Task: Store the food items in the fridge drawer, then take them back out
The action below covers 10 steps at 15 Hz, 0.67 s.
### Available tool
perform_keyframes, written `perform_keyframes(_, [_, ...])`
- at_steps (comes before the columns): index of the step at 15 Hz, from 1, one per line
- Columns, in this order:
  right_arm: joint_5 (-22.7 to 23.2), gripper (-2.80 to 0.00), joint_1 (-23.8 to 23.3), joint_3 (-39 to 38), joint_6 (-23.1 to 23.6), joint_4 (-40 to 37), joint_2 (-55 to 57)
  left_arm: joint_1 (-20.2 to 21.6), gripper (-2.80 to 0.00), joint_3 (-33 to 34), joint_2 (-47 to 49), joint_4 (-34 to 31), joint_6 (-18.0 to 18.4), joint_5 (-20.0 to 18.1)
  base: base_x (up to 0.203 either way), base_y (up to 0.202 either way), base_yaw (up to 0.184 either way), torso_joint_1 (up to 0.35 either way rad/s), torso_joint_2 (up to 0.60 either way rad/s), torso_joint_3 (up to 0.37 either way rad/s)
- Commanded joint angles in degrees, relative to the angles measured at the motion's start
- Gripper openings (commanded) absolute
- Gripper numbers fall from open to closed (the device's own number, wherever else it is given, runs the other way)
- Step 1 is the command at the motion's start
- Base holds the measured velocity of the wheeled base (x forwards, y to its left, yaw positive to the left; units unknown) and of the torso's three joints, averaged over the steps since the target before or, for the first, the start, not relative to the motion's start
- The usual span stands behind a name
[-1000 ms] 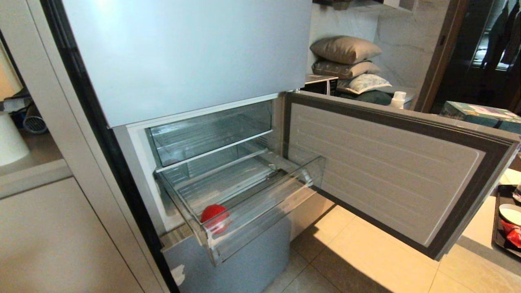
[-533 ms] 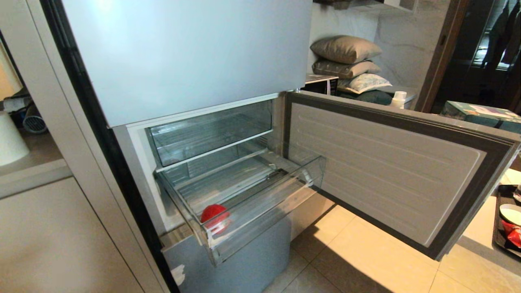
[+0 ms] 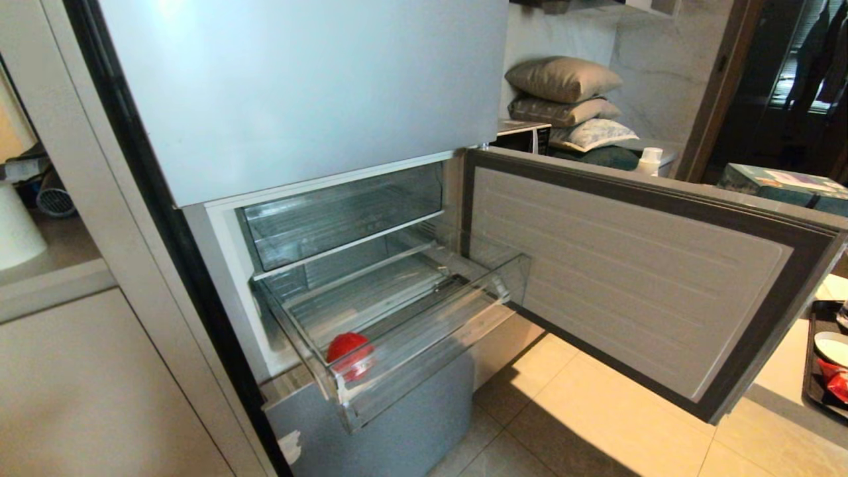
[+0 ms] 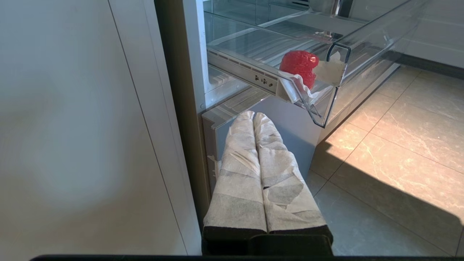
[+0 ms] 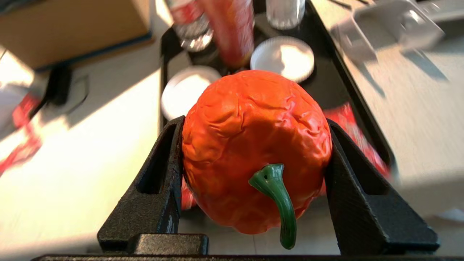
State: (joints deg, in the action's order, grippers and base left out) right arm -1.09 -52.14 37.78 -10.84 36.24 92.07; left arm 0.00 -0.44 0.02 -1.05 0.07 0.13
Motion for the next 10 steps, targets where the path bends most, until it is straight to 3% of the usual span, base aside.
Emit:
perform_keyframes(1, [2.6,-2.80,-3.7,8.0,0.0,0.9,13.3,0.0,-2.80,0.0,-0.1,0.0,0.0,0.0,0.000,0.000,0.000,0.000,0.00,0.000])
perform_keyframes(5, [4.4,-2.80,-7.4,21.2,-0.1,1.2,26.4,0.0,-2.80,0.0,-0.1,0.0,0.0,0.0,0.000,0.000,0.000,0.000,0.00,0.000])
perform_keyframes(10, [9.0,-2.80,-8.3,32.2,-2.0,1.9,39.0,0.0,-2.80,0.0,-0.1,0.0,0.0,0.0,0.000,0.000,0.000,0.000,0.00,0.000])
